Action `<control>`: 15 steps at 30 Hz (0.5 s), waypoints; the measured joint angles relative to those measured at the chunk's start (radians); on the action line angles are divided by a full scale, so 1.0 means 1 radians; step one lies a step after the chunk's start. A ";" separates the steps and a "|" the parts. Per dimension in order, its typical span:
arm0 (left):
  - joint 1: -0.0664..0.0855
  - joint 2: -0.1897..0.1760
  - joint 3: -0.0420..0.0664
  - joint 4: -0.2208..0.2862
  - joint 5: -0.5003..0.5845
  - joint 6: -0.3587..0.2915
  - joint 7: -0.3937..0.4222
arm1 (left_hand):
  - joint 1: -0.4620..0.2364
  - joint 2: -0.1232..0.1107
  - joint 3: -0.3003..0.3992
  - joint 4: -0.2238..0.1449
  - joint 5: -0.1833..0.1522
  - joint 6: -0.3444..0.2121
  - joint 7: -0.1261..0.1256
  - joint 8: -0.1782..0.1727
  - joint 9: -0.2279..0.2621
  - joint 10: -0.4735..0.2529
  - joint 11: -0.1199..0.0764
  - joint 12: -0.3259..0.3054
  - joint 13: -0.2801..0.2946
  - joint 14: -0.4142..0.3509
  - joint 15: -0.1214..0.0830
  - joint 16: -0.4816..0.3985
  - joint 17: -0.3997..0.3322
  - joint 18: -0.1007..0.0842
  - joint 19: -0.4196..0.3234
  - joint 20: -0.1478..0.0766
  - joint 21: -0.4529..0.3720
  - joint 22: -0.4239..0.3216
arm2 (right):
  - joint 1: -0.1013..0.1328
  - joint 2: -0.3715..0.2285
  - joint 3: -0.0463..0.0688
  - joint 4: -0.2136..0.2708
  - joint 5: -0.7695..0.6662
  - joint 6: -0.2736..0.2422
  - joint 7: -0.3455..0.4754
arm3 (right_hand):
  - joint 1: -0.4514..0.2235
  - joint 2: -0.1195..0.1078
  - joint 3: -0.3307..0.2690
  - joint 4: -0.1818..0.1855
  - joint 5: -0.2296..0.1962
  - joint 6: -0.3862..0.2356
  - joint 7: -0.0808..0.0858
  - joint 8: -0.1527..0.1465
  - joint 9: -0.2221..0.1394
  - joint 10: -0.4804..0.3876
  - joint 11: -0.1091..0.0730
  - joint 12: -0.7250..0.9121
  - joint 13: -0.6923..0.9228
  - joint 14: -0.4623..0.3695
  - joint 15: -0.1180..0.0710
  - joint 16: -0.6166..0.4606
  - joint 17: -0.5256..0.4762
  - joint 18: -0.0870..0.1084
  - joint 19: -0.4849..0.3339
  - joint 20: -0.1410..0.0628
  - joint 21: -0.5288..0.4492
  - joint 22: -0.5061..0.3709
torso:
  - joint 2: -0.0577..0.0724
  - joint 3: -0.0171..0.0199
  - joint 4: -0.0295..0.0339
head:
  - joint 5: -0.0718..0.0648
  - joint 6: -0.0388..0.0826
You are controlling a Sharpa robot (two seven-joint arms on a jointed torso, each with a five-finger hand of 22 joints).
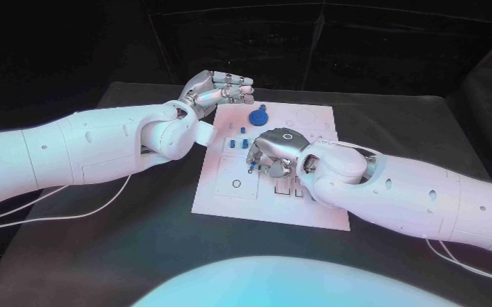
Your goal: Assemble the parts on the task board
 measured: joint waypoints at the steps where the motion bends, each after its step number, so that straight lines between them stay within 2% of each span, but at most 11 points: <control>1: 0.000 0.000 0.000 0.000 0.000 0.000 0.000 | 0.000 0.000 0.000 0.000 0.000 0.000 0.000 0.000 0.000 0.000 0.000 0.000 0.000 0.000 0.000 0.000 0.000 0.000 0.000 0.000 0.000 0.000 | 0.000 0.001 0.000 0.000 -0.001 0.002 -0.001 | 0.000 0.000 0.000 0.000 0.000 0.000 0.000 0.000 0.000 0.000 0.000 0.000 0.000 0.000 0.000 0.000 0.000 0.000 0.000 0.000 0.000 0.000 | 0.000 0.0000 -0.0001 | 0.001 0.000; 15: 0.000 0.009 0.000 -0.004 0.000 0.003 -0.002 | 0.000 0.000 0.000 0.000 0.000 0.000 0.000 0.000 0.000 0.000 0.000 0.000 0.000 0.000 0.000 0.000 0.000 0.000 0.000 0.000 0.000 0.000 | -0.001 0.022 0.000 -0.015 -0.012 0.028 -0.009 | -0.004 -0.004 0.000 0.000 0.000 0.000 0.000 0.000 0.000 0.000 0.000 0.000 0.000 0.000 0.000 0.000 0.000 0.000 0.000 0.000 0.000 0.000 | 0.001 0.0007 -0.0007 | 0.008 -0.010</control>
